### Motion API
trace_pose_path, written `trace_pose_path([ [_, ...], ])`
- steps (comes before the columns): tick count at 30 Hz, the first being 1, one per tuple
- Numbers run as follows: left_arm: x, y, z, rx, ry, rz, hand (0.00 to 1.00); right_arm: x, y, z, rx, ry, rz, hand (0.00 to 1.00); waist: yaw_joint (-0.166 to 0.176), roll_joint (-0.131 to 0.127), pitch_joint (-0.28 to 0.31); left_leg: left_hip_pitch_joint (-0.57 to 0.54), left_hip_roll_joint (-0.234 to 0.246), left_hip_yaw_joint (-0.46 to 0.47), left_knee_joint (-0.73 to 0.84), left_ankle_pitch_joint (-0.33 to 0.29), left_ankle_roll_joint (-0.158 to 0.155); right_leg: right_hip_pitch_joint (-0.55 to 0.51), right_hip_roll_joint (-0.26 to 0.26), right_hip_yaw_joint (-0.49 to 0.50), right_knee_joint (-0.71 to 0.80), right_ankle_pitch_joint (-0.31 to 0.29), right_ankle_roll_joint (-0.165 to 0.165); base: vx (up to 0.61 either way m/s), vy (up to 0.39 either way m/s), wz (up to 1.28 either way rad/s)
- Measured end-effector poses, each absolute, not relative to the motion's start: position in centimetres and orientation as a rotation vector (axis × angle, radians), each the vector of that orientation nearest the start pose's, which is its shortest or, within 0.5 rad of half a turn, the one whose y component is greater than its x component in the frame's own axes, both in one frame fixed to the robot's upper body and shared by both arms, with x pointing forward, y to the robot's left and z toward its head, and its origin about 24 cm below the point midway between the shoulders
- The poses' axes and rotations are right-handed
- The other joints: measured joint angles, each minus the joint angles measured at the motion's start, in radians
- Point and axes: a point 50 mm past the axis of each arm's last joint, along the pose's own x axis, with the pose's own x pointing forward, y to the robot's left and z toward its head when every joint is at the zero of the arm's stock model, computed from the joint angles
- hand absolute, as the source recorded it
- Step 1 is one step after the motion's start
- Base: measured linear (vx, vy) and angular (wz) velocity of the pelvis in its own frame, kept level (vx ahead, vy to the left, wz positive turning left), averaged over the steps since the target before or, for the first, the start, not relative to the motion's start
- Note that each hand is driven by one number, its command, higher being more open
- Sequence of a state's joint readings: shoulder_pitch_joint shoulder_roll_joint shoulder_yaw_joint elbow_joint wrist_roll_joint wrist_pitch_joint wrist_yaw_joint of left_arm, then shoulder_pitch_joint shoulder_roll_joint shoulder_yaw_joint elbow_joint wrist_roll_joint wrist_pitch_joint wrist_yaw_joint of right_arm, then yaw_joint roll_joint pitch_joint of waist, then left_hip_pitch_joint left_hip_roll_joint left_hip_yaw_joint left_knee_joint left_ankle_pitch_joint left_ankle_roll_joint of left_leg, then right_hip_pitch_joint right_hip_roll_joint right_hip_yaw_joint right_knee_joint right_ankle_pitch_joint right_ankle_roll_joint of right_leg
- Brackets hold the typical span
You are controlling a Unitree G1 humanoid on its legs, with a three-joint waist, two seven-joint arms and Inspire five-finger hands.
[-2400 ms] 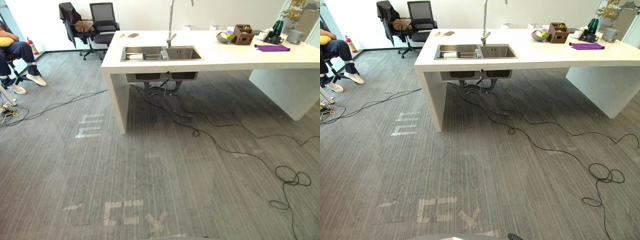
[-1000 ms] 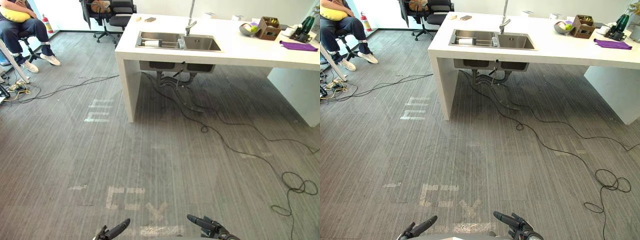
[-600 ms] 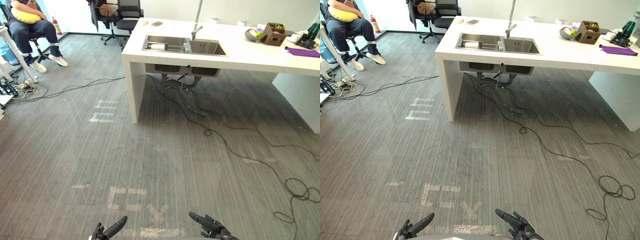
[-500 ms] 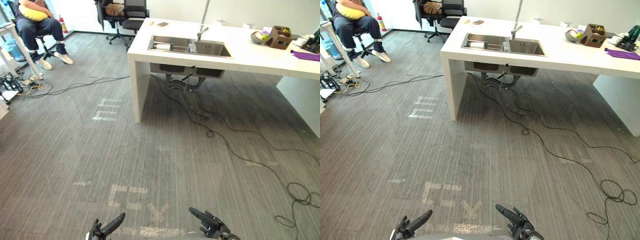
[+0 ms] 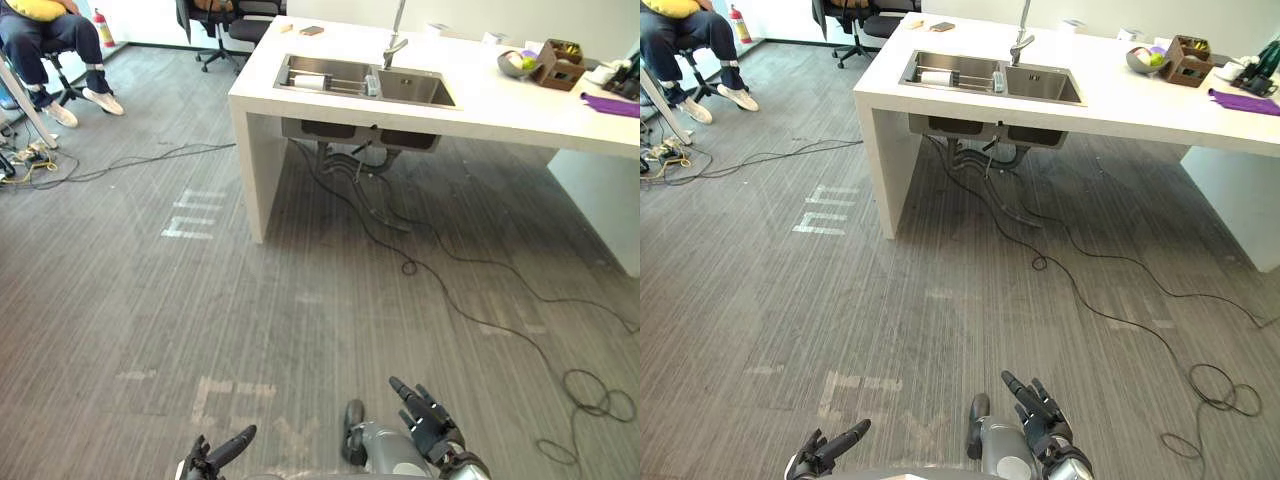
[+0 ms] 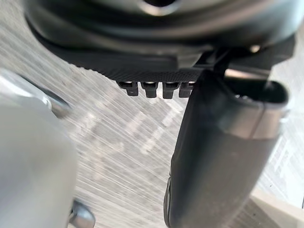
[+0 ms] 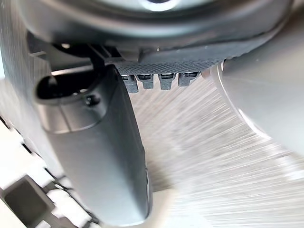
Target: Walk over to the sink, pick up the cup, carry it to the dishwasher, place the cup inside the dishwasher, then close the dishwasher door
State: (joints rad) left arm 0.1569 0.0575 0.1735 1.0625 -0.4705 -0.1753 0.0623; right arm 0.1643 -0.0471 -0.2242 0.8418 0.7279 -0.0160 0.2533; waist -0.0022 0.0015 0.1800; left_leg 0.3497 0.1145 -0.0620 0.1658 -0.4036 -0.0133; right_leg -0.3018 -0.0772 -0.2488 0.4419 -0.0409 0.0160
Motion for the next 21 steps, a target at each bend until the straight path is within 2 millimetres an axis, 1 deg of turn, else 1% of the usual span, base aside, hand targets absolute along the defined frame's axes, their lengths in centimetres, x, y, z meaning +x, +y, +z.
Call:
trace_pose_path([
  [1,7.3,20.2,-16.2,-0.407,0.966,0.604,1.00,10.8,-20.3,-14.1,0.802,0.716,-0.412,1.00,0.001,0.010,-0.002,0.003,0.025,-0.008,0.033,0.005,-0.013,-0.014,0.014,-0.021,0.058,-0.046,-0.070,0.55,-0.351,0.40],
  [2,7.7,19.8,-16.2,-0.423,0.960,0.608,1.00,10.8,-20.3,-14.1,0.806,0.724,-0.413,1.00,0.003,0.011,-0.001,-0.011,0.030,-0.013,0.082,0.011,-0.023,-0.014,0.020,-0.026,0.076,-0.073,-0.083,0.56,-0.351,0.13],
  [3,7.9,19.8,-16.2,-0.430,0.962,0.622,1.00,10.8,-20.2,-14.2,0.817,0.739,-0.413,1.00,0.001,0.019,-0.009,-0.042,0.035,-0.019,0.196,0.032,-0.035,0.007,0.046,-0.037,0.080,-0.113,-0.098,0.55,-0.335,0.02],
  [4,7.7,19.8,-16.2,-0.432,0.974,0.649,1.00,10.6,-19.9,-14.4,0.826,0.754,-0.411,1.00,-0.004,0.023,-0.025,-0.085,0.041,-0.017,0.316,0.076,-0.034,0.036,0.066,-0.046,0.078,-0.147,-0.108,0.54,-0.312,0.02],
  [5,7.6,19.8,-16.3,-0.430,0.977,0.665,1.00,10.7,-19.9,-14.3,0.828,0.755,-0.405,1.00,-0.010,0.023,-0.027,-0.110,0.048,-0.020,0.386,0.112,-0.047,0.056,0.075,-0.051,0.073,-0.158,-0.105,0.52,-0.269,0.03],
  [6,7.4,19.7,-16.3,-0.439,0.983,0.703,1.00,10.7,-19.8,-14.4,0.824,0.772,-0.393,1.00,-0.012,0.028,-0.032,-0.176,0.055,-0.036,0.545,0.224,-0.096,0.101,0.098,-0.050,0.042,-0.176,-0.110,0.50,-0.215,-0.03],
  [7,7.1,19.8,-16.4,-0.450,0.983,0.747,1.00,10.6,-20.0,-14.4,0.809,0.781,-0.381,1.00,-0.011,0.038,-0.038,-0.282,0.082,-0.034,0.759,0.313,-0.135,0.160,0.136,-0.045,-0.023,-0.178,-0.114,0.50,-0.181,-0.11],
  [8,6.9,19.8,-16.4,-0.458,0.978,0.768,1.00,10.6,-20.0,-14.4,0.805,0.784,-0.376,1.00,-0.010,0.042,-0.040,-0.336,0.092,-0.020,0.873,0.306,-0.122,0.195,0.153,-0.038,-0.056,-0.180,-0.128,0.51,-0.121,-0.20],
  [9,6.7,20.3,-16.2,-0.470,0.954,0.824,1.00,10.7,-19.7,-14.5,0.808,0.792,-0.367,1.00,-0.007,0.042,-0.033,-0.418,0.094,0.002,1.038,0.275,-0.108,0.280,0.177,-0.021,-0.123,-0.171,-0.144,0.41,-0.079,-0.21],
  [10,6.7,20.6,-16.1,-0.464,0.945,0.846,1.00,10.3,-19.6,-14.7,0.815,0.806,-0.369,1.00,-0.004,0.034,-0.030,-0.453,0.085,0.011,1.073,0.257,-0.103,0.322,0.182,-0.012,-0.154,-0.166,-0.145,0.57,-0.120,-0.52],
  [11,7.0,21.5,-15.8,-0.381,0.911,0.860,1.00,9.6,-19.5,-15.3,0.835,0.819,-0.369,1.00,0.016,0.017,-0.022,-0.550,0.048,0.055,1.046,0.205,-0.092,0.414,0.184,0.031,-0.225,-0.161,-0.147,0.52,-0.106,-0.53],
  [13,7.4,21.8,-15.4,-0.275,0.882,0.825,1.00,9.2,-19.5,-15.4,0.840,0.786,-0.345,1.00,0.021,0.012,-0.020,-0.618,0.041,0.103,0.966,0.173,-0.063,0.462,0.181,0.058,-0.263,-0.161,-0.147,0.54,-0.039,-0.67],
  [14,8.4,22.3,-14.4,-0.104,0.810,0.743,1.00,9.2,-19.4,-15.1,0.827,0.733,-0.290,1.00,0.029,0.006,0.011,-0.683,0.040,0.218,0.774,0.146,-0.027,0.536,0.154,0.106,-0.310,-0.165,-0.141,0.50,0.050,-0.75],
  [15,8.9,22.5,-14.0,-0.041,0.782,0.709,1.00,9.2,-19.4,-15.0,0.821,0.722,-0.276,1.00,0.031,-0.005,0.024,-0.693,0.034,0.260,0.693,0.147,-0.028,0.556,0.137,0.121,-0.320,-0.173,-0.132,0.51,0.078,-0.75],
  [16,9.4,22.7,-13.5,0.022,0.752,0.674,1.00,9.3,-19.4,-15.0,0.816,0.716,-0.265,1.00,0.033,-0.012,0.031,-0.701,0.022,0.296,0.598,0.155,-0.036,0.573,0.118,0.134,-0.326,-0.182,-0.124,0.39,0.099,-0.51],
  [17,10.5,22.4,-12.7,0.152,0.689,0.600,1.00,9.4,-19.3,-14.8,0.789,0.722,-0.233,1.00,0.033,-0.011,0.038,-0.701,-0.002,0.342,0.348,0.219,-0.064,0.604,0.096,0.158,-0.340,-0.201,-0.109,0.51,0.158,-0.59],
  [18,12.0,21.7,-11.5,0.261,0.598,0.549,1.00,9.5,-19.7,-14.7,0.751,0.738,-0.202,1.00,0.039,0.015,0.034,-0.702,0.003,0.365,0.133,0.295,-0.091,0.636,0.101,0.185,-0.372,-0.219,-0.087,0.51,0.185,-0.56],
  [19,12.8,21.2,-10.8,0.297,0.547,0.536,1.00,9.5,-19.9,-14.7,0.734,0.747,-0.196,1.00,0.042,0.034,0.029,-0.718,0.016,0.371,0.088,0.306,-0.095,0.652,0.113,0.196,-0.383,-0.232,-0.083,0.54,0.265,-0.42],
  [20,14.1,20.6,-9.7,0.335,0.465,0.523,1.00,9.3,-19.9,-14.8,0.718,0.764,-0.193,1.00,0.042,0.053,0.018,-0.741,0.029,0.372,0.082,0.336,-0.070,0.675,0.119,0.203,-0.386,-0.264,-0.075,0.57,0.314,-0.27],
  [21,16.5,20.2,-7.3,0.407,0.308,0.513,1.00,9.7,-19.1,-14.9,0.712,0.785,-0.189,1.00,0.045,0.030,0.009,-0.744,0.007,0.392,0.138,0.443,-0.011,0.690,0.072,0.218,-0.343,-0.334,-0.081,0.59,0.317,-0.21],
])
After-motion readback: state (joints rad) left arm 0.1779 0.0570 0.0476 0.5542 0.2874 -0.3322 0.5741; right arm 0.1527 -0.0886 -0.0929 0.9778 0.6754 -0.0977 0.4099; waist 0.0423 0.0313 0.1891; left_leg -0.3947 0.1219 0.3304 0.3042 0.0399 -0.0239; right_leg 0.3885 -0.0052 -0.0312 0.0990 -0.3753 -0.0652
